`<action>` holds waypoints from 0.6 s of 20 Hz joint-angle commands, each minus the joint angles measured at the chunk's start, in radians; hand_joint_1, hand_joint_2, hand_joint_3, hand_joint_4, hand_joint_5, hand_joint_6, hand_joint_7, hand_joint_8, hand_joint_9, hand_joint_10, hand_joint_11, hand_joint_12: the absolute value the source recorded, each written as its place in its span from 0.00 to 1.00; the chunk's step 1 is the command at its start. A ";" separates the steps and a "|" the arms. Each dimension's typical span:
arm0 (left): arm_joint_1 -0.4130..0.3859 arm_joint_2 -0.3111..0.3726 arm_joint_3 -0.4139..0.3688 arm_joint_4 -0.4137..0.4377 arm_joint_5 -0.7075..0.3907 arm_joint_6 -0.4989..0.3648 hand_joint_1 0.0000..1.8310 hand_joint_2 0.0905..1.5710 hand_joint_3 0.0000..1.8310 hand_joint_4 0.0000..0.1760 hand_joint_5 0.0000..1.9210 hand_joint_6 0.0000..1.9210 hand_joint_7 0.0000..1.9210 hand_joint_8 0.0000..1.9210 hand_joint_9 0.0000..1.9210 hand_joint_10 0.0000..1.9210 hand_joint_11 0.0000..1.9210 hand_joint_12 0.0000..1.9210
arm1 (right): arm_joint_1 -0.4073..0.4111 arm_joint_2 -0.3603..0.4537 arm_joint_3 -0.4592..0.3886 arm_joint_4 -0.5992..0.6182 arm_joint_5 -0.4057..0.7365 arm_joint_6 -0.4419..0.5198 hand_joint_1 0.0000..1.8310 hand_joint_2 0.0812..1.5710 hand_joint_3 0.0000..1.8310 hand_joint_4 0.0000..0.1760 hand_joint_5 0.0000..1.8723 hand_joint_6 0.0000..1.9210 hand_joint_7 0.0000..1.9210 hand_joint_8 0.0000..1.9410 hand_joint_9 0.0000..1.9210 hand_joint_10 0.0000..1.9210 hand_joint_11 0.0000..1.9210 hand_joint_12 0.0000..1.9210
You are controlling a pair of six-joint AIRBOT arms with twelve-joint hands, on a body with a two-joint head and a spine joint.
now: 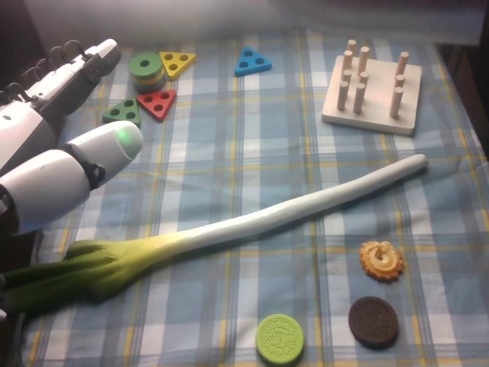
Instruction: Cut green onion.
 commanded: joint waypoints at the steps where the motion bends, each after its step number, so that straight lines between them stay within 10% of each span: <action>1: -0.005 0.001 -0.002 0.026 -0.123 -0.003 0.00 0.85 0.00 0.00 0.00 0.00 0.00 0.00 0.00 0.00 0.00 0.00 | 0.012 0.008 0.001 0.008 0.099 -0.002 0.19 0.97 0.00 0.00 0.67 1.00 0.77 1.00 0.83 1.00 0.85 1.00; 12: -0.005 0.001 -0.003 0.030 -0.122 -0.003 0.00 0.86 0.00 0.00 0.02 0.00 0.01 0.00 0.00 0.00 0.00 0.00 | -0.003 0.007 0.008 -0.008 0.047 -0.002 0.20 0.94 0.00 0.00 0.65 1.00 0.79 1.00 0.85 1.00 0.85 1.00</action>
